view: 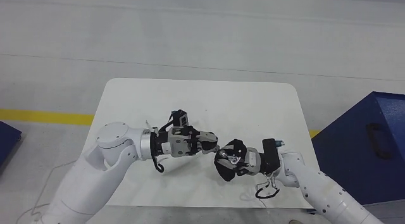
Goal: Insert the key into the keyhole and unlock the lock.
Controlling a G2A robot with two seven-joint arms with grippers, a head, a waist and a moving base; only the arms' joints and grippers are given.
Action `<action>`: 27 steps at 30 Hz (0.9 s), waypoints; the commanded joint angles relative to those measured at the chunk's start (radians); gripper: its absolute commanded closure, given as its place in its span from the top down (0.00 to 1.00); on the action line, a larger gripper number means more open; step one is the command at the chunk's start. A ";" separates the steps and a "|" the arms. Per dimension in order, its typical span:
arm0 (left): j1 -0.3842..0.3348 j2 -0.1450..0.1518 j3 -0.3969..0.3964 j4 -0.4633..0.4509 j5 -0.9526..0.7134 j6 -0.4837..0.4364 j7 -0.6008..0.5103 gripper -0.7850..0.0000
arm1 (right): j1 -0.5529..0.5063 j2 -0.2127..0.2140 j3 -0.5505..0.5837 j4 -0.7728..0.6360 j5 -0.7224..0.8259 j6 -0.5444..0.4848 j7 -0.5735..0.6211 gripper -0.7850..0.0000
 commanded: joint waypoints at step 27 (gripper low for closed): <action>0.002 0.010 -0.043 -0.030 0.095 -0.078 -0.040 1.00 | -0.018 -0.013 0.037 0.016 0.051 -0.076 0.055 0.00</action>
